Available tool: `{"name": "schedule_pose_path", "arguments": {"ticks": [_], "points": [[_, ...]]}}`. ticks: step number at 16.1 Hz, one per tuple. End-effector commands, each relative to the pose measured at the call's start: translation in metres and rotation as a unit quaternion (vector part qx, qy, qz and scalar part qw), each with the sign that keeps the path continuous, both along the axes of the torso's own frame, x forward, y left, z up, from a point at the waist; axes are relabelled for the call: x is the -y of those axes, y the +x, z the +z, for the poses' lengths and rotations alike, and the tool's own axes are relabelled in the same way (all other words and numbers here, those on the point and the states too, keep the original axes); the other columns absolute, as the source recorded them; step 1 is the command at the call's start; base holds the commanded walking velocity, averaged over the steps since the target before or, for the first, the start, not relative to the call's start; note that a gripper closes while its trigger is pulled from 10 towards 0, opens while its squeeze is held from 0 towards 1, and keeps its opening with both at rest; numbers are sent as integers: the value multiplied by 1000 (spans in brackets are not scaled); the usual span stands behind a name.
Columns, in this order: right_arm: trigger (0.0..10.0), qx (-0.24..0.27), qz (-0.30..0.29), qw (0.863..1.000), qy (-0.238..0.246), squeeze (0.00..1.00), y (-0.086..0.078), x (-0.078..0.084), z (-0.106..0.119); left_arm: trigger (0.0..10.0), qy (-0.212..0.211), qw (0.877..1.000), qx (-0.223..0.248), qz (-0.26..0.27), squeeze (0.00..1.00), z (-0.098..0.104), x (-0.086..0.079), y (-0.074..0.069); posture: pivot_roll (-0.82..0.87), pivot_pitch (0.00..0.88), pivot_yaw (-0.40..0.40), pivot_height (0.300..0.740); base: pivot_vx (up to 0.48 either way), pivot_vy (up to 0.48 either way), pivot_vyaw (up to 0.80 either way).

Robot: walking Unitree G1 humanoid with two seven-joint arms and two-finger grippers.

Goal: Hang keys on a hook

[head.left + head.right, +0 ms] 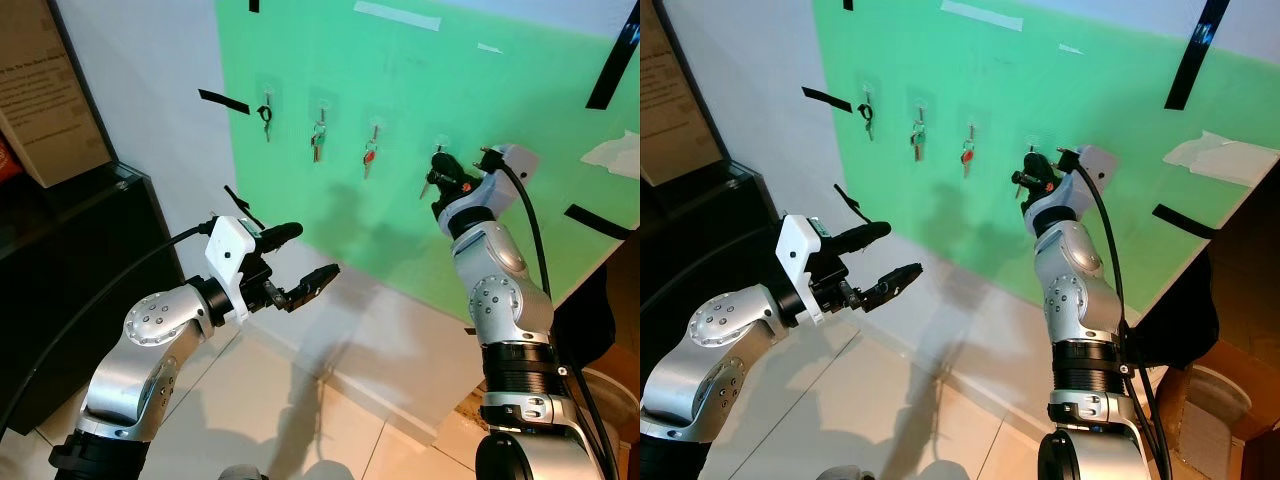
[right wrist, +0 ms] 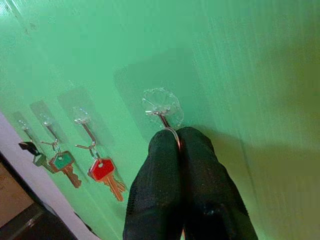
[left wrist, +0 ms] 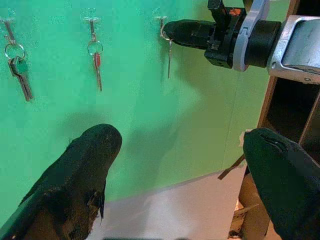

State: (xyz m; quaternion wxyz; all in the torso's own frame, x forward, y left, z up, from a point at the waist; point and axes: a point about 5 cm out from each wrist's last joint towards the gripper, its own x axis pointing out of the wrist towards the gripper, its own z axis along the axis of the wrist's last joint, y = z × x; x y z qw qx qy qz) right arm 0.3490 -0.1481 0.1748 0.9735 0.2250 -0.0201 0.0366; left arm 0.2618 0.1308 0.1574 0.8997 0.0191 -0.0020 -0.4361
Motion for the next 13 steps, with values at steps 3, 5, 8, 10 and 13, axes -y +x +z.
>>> {"name": "schedule_pose_path", "arguments": {"ticks": [3,5,8,10,13], "points": [[10000,-66,-4,998,-1,0,-3,1,-28,10000,4,1000,-1,-7,0,1,1,-1,83,0,-35,740,0,0,0],[10000,-64,-3,998,7,1000,-3,1,-28,10000,5,1000,-1,-7,0,1,0,-1,83,0,-33,740,0,0,0],[10000,-65,-5,998,8,1000,-3,1,-28,10000,5,1000,-1,-8,0,1,1,-1,83,0,-32,740,0,0,0],[10000,-66,-9,998,9,1000,-3,3,-28,10000,5,1000,-1,-7,0,1,1,0,83,0,-33,740,0,0,0],[10000,-69,-11,997,11,1000,-4,5,-30,10000,5,1000,-1,-8,0,1,1,1,81,0,-29,740,0,0,0]]}}
